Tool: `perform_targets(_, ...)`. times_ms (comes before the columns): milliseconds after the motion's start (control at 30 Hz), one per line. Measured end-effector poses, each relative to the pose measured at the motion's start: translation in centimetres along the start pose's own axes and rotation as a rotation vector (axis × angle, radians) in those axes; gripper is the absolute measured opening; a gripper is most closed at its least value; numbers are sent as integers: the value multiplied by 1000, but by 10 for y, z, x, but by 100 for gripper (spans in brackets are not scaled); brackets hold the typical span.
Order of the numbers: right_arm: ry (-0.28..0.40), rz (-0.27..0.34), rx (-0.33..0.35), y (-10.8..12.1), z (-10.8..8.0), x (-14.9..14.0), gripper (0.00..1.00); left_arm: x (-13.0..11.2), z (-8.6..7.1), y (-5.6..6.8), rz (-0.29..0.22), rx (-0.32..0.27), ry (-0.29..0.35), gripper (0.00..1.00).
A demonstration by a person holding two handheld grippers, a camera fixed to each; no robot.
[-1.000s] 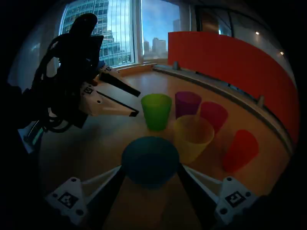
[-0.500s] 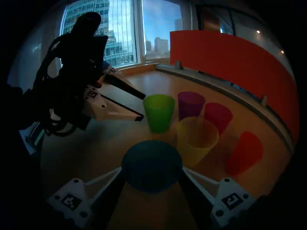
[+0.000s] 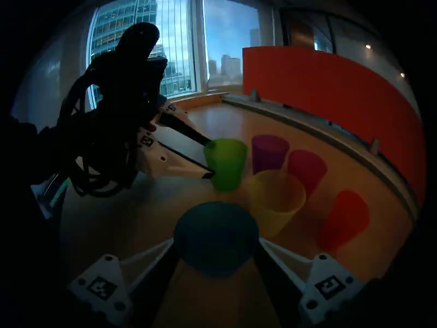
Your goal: Pour water
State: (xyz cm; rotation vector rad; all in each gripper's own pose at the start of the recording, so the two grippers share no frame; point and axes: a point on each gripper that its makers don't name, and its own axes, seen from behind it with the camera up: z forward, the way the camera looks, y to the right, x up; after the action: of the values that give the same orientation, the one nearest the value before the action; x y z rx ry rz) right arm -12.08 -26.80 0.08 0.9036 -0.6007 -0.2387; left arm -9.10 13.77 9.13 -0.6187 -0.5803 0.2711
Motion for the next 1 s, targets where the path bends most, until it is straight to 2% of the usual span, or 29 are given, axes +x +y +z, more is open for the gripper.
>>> perform_targets(567,36,1,-19,7,-25,7,89,10,18,9,-7,-18,-1,92)
perform_targets(1000,45,6,-21,7,-31,7,89,11,26,5,8,26,-20,92)
